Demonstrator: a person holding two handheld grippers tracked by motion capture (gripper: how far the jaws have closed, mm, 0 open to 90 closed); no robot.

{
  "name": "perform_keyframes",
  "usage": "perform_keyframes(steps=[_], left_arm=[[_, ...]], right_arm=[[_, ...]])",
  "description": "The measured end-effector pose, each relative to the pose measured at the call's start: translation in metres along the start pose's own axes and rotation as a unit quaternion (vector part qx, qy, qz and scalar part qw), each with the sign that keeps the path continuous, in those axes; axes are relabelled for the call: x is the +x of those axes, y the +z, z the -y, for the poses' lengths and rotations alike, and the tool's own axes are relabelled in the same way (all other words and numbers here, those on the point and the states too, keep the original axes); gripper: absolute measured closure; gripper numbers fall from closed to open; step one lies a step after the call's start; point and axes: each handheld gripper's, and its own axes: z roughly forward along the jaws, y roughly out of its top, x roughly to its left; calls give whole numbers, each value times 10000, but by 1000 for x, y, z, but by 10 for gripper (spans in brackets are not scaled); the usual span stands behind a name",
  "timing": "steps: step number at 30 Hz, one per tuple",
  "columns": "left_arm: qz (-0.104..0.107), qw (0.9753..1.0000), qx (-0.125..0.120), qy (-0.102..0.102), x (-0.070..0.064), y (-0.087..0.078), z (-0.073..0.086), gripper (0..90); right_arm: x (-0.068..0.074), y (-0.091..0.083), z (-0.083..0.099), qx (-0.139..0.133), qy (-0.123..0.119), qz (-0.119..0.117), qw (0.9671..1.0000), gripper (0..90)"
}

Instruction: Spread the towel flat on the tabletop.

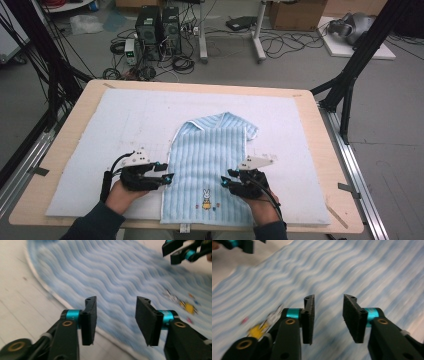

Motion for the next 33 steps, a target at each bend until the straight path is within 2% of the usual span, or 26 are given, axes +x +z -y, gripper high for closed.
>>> perform_keyframes(steps=[1,2,3,6,7,8,9,11,13,14,15,16,18,19,20,21,22,23,24,25,28,29,30,31,32,33], left_arm=[[-88,9999,-65,-8,4,3,-3,491],[-122,9999,-80,-42,7,5,-5,491],[-203,9997,-64,-82,13,11,-9,488],[-274,9995,-78,-126,17,14,-11,487],[-303,9994,-96,-109,19,16,-12,488],[-308,9994,-100,-102,19,17,-12,488],[-333,9994,-66,-112,21,21,-11,491],[-338,9994,-13,-115,21,24,-10,495],[-376,9992,96,-104,22,30,-11,509],[-375,9992,102,-107,21,31,-11,533],[-368,9992,47,-132,20,34,-14,554],[-368,9992,47,-132,20,34,-14,554],[-388,9991,10,-140,19,36,-17,549],[-409,9991,28,-126,18,39,-20,542],[-409,9991,28,-126,18,39,-20,538],[-410,9991,50,-96,18,41,-21,533],[-413,9991,60,-98,18,42,-21,533],[-447,9989,66,-101,19,43,-21,525],[-447,9989,46,-131,20,44,-21,525],[-472,9987,75,-149,22,46,-20,521],[-511,9984,122,-222,23,50,-18,520],[-534,9981,259,-145,22,53,-17,519],[-534,9981,259,-145,22,53,-17,519],[-567,9976,395,-42,21,55,-17,522],[-584,9974,429,3,19,57,-18,522],[-557,9969,536,157,17,58,-18,601]], right_arm=[[-6,13,-9,-73,108,191,9997,571],[-6,13,-9,-73,108,191,9997,571],[-9,27,-16,-52,97,285,9995,556],[-10,37,-19,85,61,421,9991,560],[-12,45,-19,324,3,541,9980,608],[-12,45,-19,324,3,541,9980,608],[-12,49,-17,397,-24,506,9979,664],[-12,49,-16,386,-18,474,9981,714],[-12,47,-15,422,-20,278,9987,846],[-11,46,-15,440,-8,179,9989,860],[-10,43,-13,501,19,7,9987,863],[-10,43,-13,501,19,7,9987,863],[-9,39,-9,528,56,-184,9984,862],[-6,34,-5,558,51,-374,9977,861],[-6,34,-5,558,51,-374,9977,861],[-2,28,0,651,40,-566,9963,860],[-2,28,0,651,40,-566,9963,860],[3,23,4,722,-39,-833,9939,842],[3,23,4,722,-39,-833,9939,842],[7,17,6,708,-125,-1007,9923,804],[7,12,6,594,-107,-970,9935,761],[3,6,4,362,1,-835,9958,695],[3,6,4,362,1,-835,9958,695],[-2,2,1,40,206,-679,9975,658],[-2,2,1,40,206,-679,9975,658],[-8,0,-2,-148,256,-377,9988,621]])
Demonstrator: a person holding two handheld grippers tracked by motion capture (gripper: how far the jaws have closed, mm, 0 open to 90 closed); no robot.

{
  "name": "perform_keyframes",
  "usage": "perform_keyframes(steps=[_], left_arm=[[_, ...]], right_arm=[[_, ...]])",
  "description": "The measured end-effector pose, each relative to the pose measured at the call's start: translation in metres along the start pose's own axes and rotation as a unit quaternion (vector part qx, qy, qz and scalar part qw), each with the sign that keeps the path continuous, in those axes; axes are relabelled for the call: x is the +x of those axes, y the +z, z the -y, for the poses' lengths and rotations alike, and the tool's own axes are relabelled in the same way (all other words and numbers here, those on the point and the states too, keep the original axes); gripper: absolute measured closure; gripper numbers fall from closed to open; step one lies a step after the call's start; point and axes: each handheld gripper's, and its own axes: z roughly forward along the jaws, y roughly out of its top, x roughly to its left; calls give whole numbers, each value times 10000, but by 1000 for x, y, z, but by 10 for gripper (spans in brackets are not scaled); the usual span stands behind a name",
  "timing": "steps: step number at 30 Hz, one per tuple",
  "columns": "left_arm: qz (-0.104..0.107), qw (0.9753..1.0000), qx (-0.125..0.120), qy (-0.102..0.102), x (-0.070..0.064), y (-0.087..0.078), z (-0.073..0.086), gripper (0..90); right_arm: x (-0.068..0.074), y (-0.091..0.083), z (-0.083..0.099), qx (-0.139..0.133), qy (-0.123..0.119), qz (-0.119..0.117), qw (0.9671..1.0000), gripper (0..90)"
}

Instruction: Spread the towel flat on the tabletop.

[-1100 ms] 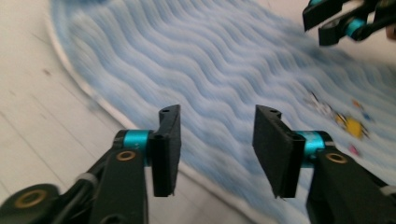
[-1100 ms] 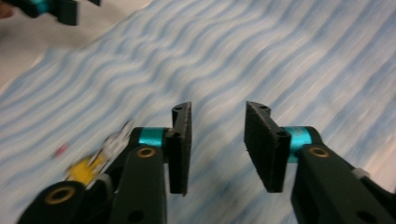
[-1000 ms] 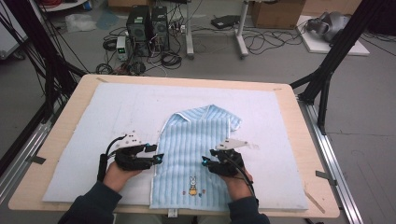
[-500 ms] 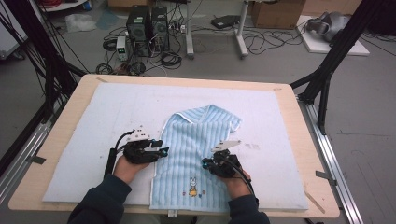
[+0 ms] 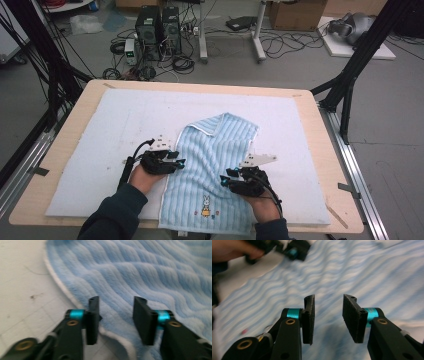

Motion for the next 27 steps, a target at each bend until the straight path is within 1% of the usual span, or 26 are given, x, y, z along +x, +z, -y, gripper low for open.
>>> perform_keyframes(steps=[1,2,3,4,5,6,7,8,9,10,11,12,13,14,15,16,17,18,20,21,22,23,24,25,26,27], left_arm=[[-10,9999,58,110,-2,1,0,601],[-113,9992,105,365,-6,1,-1,714],[-113,9992,105,365,-6,1,-1,805],[-33,9992,122,386,-7,0,-1,848],[-42,9989,154,430,-7,-1,-1,848],[-23,9987,185,469,-8,-2,-1,863],[-22,9986,208,483,-8,-3,-1,863],[-23,9984,225,512,-10,-4,0,866],[2,9984,232,513,-10,-5,1,866],[71,9987,219,454,-10,-10,4,866],[71,9987,219,454,-10,-10,4,867],[158,9992,164,333,-11,-14,9,867],[158,9992,164,333,-11,-14,9,868],[223,9993,162,236,-11,-20,14,869],[223,9993,162,236,-11,-20,14,869],[272,9992,194,211,-13,-25,17,870],[272,9992,194,211,-13,-25,17,870],[313,9991,210,209,-15,-28,19,870],[436,9985,256,207,-17,-33,22,870],[436,9985,256,207,-17,-33,22,868],[527,9981,260,174,-17,-35,23,863],[564,9979,244,218,-17,-36,23,863],[543,9978,178,336,-15,-37,19,797],[543,9978,178,336,-15,-37,19,700],[459,9984,64,326,-11,-35,14,635],[475,9983,-3,347,-7,-35,10,635]], right_arm=[[0,0,0,0,0,0,10000,621],[-5,2,-3,-48,83,211,9997,604],[-5,2,-3,-48,83,211,9997,604],[-13,11,-5,-14,117,426,9990,581],[-13,11,-5,-14,117,426,9990,581],[-17,20,-6,125,171,589,9980,563],[-17,20,-6,125,171,589,9980,563],[-20,27,-7,288,169,759,9966,570],[-20,27,-7,288,169,759,9966,570],[-20,30,-6,428,117,876,9952,607],[-20,30,-6,428,117,876,9952,607],[-19,30,-4,519,27,912,9945,656],[-19,30,-4,519,27,912,9945,656],[-18,28,-2,546,67,806,9952,731],[-18,28,-2,546,67,806,9952,731],[-17,25,-1,643,35,675,9956,830],[-17,25,-1,643,35,675,9956,830],[-14,21,1,736,-80,575,9956,854],[-13,17,4,779,-101,506,9956,855],[-13,17,4,779,-101,506,9956,855],[-11,13,7,796,-121,431,9958,848],[-11,13,7,796,-121,431,9958,848],[-12,11,7,688,-79,365,9969,789],[-12,11,7,688,-79,365,9969,789],[-16,9,4,457,8,399,9982,635],[-16,9,4,457,8,399,9982,635]])
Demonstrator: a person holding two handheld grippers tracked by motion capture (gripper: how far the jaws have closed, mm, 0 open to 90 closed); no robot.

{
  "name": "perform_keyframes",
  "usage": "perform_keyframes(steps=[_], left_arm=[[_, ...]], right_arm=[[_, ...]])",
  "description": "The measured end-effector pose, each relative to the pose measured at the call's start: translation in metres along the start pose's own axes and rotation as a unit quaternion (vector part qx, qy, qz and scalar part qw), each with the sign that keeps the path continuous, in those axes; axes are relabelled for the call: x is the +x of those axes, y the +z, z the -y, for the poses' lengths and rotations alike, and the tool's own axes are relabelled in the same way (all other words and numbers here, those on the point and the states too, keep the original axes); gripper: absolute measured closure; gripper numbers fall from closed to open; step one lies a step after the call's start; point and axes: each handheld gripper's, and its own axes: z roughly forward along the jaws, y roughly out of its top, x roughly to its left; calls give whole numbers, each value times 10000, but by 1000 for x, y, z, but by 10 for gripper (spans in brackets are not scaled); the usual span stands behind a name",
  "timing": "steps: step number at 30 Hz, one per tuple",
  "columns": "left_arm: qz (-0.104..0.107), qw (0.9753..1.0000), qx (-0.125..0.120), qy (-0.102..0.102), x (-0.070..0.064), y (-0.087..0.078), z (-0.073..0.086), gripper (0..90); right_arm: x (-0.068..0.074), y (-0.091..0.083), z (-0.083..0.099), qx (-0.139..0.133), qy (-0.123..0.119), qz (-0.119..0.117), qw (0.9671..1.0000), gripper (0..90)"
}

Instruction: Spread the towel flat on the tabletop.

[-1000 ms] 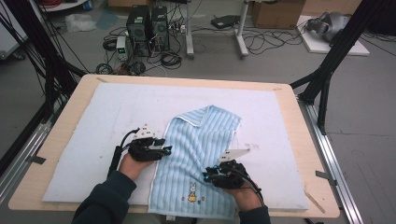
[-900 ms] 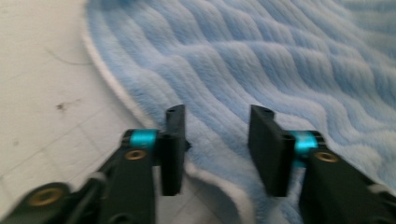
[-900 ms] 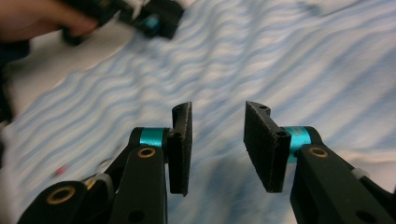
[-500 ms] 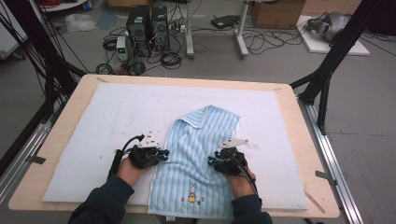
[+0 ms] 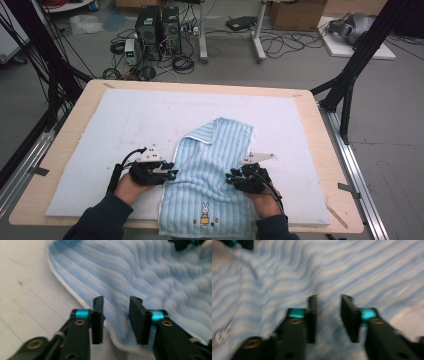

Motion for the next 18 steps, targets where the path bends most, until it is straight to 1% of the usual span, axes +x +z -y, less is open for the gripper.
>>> perform_keyframes(steps=[1,2,3,4,5,6,7,8,9,10,11,12,13,14,15,16,17,18], left_arm=[[-15,9996,-262,91,8,1,-12,585],[-15,9996,-262,91,8,1,-12,561],[-30,9992,-366,132,13,3,-21,543],[-21,9990,-410,150,15,4,-26,543],[-127,9984,-538,134,22,5,-41,506],[-127,9984,-538,134,22,5,-41,478],[-222,9973,-704,18,27,5,-55,439],[-222,9973,-704,18,27,5,-55,426],[-235,9967,-783,11,33,6,-67,420],[-235,9967,-783,11,33,6,-67,412],[-225,9966,-796,-46,36,8,-73,375],[-230,9965,-806,-70,38,9,-76,375],[-158,9968,-780,-92,45,14,-82,340],[-158,9968,-780,-92,45,14,-82,329],[-136,9976,-670,-80,52,22,-86,327],[-136,9976,-670,-80,52,22,-86,328],[-144,9981,-597,-45,55,27,-88,333],[-141,9982,-574,-41,57,31,-89,333]], right_arm=[[-7,-3,-3,-302,113,73,9995,573],[-7,-3,-3,-302,113,73,9995,573],[-14,-5,-7,-386,218,188,9988,483],[-14,-5,-7,-386,218,188,9988,483],[-21,-9,-9,-393,245,338,9984,457],[-21,-9,-9,-393,245,338,9984,457],[-27,-14,-9,-492,297,443,9974,408],[-27,-14,-9,-492,297,443,9974,408],[-31,-19,-9,-525,348,492,9968,385],[-31,-19,-9,-525,348,492,9968,385],[-36,-24,-10,-510,309,548,9967,358],[-36,-24,-10,-510,309,548,9967,358],[-40,-27,-9,-539,332,553,9965,337],[-40,-27,-9,-539,332,553,9965,337],[-48,-29,-7,-595,436,490,9961,314],[-48,-29,-7,-595,436,490,9961,314],[-53,-28,-7,-653,494,452,9956,311],[-53,-28,-7,-653,494,452,9956,311]])
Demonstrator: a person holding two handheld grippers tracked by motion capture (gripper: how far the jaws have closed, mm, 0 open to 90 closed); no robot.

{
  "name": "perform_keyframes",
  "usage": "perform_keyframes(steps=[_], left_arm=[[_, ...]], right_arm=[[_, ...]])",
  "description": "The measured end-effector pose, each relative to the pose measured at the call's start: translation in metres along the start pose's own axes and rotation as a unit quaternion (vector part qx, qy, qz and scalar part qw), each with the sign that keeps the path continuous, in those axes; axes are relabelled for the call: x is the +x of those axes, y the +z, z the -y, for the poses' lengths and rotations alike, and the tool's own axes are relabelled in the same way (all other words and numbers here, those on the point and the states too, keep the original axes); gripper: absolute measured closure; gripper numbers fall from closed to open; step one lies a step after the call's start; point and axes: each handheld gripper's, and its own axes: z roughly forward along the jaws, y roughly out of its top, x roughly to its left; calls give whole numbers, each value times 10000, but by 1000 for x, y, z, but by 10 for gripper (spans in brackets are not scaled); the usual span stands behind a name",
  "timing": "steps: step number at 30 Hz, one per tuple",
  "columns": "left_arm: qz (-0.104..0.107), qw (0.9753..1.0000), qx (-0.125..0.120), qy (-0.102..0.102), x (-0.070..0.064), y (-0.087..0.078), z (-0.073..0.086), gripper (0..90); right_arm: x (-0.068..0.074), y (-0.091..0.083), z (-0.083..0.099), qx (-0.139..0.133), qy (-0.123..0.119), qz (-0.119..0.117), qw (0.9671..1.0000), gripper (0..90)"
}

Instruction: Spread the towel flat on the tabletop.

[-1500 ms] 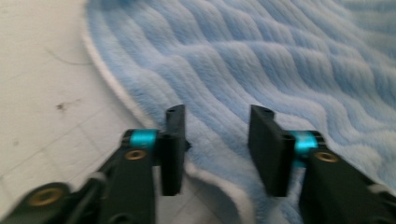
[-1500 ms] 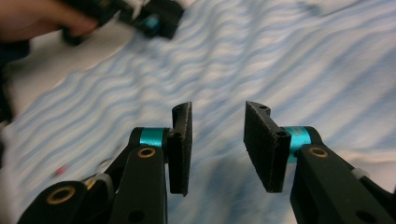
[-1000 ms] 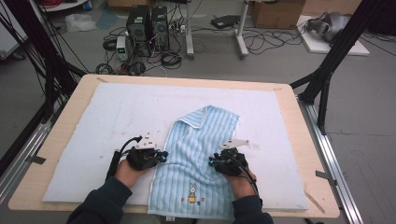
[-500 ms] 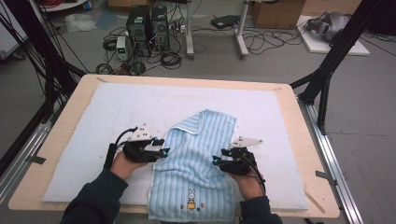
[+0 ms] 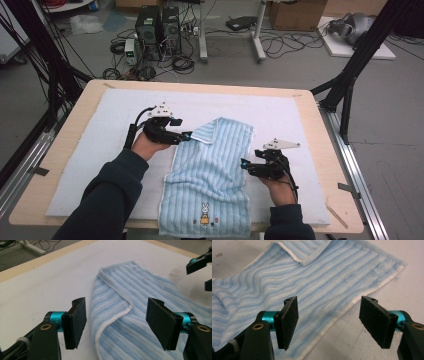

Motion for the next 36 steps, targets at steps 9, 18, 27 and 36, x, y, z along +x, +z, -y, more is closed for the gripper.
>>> perform_keyframes(steps=[9,18,27,36], left_arm=[[71,9947,852,575,-2,64,7,458],[-212,9891,1182,852,-6,82,13,653],[-459,9966,643,-228,21,60,9,832],[-1422,9873,515,-478,40,47,13,850]], right_arm=[[-5,15,-2,130,-104,-116,9998,296],[-1,14,-2,180,-192,-175,9995,296],[-2,15,0,194,-160,-167,9995,296],[-1,16,1,214,-131,-174,9995,296]])
